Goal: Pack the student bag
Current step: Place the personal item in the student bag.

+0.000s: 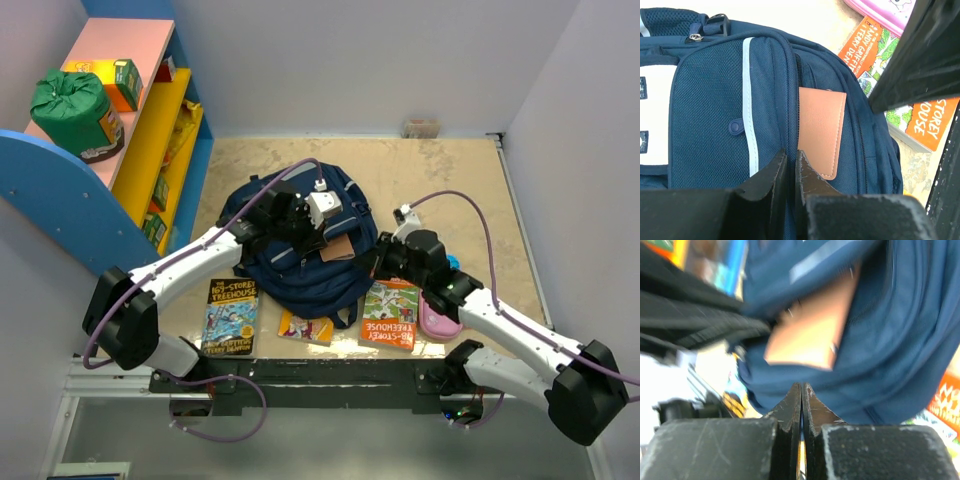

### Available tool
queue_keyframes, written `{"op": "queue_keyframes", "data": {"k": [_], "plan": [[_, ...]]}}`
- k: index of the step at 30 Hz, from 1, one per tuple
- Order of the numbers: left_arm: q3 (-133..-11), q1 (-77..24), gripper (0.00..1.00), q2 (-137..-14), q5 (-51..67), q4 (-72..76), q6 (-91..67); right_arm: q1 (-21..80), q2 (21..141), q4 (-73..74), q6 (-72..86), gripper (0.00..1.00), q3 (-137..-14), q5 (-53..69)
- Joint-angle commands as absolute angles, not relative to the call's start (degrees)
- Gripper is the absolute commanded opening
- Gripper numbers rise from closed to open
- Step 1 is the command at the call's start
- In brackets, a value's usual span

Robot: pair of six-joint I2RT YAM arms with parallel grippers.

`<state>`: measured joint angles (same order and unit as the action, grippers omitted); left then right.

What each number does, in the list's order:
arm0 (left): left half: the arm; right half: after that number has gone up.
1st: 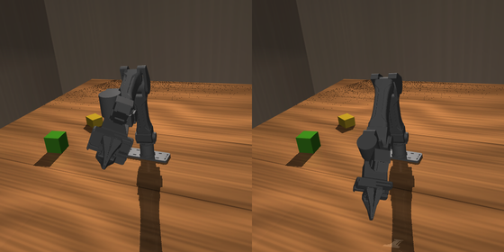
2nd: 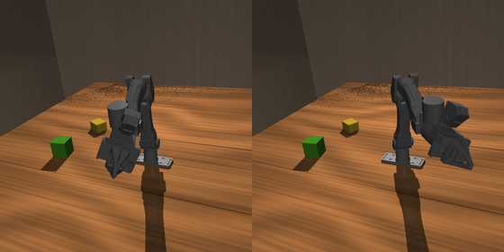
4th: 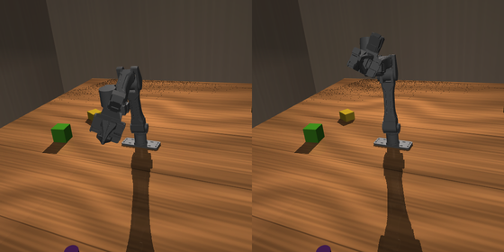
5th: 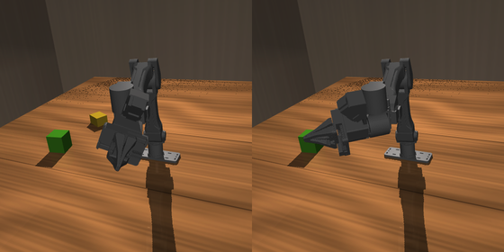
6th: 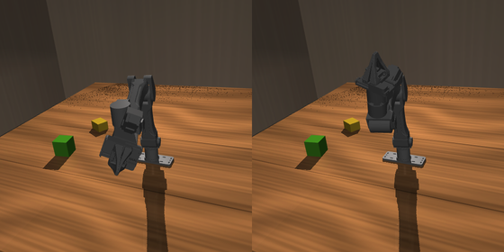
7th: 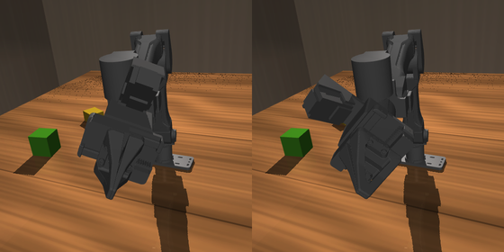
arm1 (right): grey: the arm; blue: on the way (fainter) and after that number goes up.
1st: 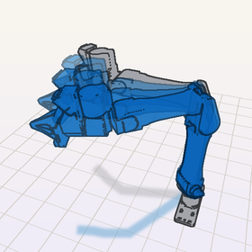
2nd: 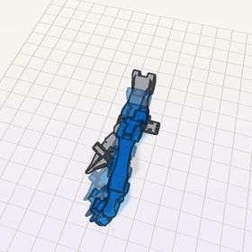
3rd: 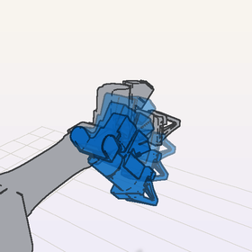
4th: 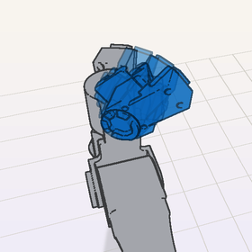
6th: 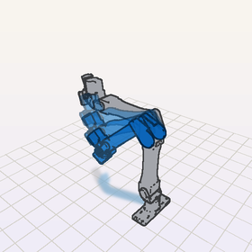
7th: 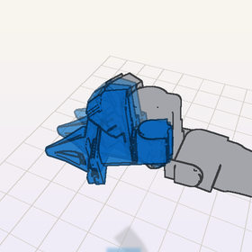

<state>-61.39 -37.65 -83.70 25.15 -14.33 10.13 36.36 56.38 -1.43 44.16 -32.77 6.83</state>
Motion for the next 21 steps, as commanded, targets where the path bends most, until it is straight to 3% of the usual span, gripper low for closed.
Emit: {"op": "queue_keyframes", "data": {"k": [1, 21], "plan": [[-64.07, -38.32, 0.03, -83.58, 28.13, -11.07, 10.81, 37.17, 54.93, -6.85, 42.54, 0.0, -31.29, 9.32], [-64.86, -38.32, 0.03, -83.76, 33.66, -12.22, 11.69, 37.97, 75.58, -20.03, 42.71, 0.0, -40.42, 3.17]]}}
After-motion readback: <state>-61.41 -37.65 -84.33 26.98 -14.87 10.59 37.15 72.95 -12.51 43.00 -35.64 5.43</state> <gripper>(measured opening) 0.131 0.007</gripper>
